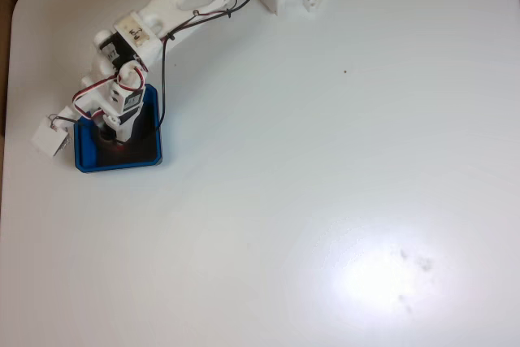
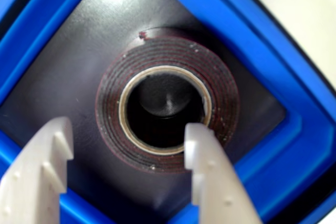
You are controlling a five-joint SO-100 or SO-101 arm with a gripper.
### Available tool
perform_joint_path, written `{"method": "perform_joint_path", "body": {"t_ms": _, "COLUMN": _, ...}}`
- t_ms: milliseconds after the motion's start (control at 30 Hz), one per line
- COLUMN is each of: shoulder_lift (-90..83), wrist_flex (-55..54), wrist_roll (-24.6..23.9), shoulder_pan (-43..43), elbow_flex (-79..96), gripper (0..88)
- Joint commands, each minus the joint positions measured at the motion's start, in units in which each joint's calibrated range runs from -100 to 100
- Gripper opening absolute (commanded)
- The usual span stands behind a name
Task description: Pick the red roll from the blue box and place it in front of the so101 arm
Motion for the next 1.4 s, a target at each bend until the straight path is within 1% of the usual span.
{"method": "perform_joint_path", "body": {"t_ms": 0, "shoulder_lift": -0.06, "wrist_flex": -1.18, "wrist_roll": 0.34, "shoulder_pan": -0.28, "elbow_flex": -4.02, "gripper": 19.7}}
{"method": "perform_joint_path", "body": {"t_ms": 1367, "shoulder_lift": 4.12, "wrist_flex": -1.01, "wrist_roll": 0.52, "shoulder_pan": -0.28, "elbow_flex": -3.3, "gripper": 19.5}}
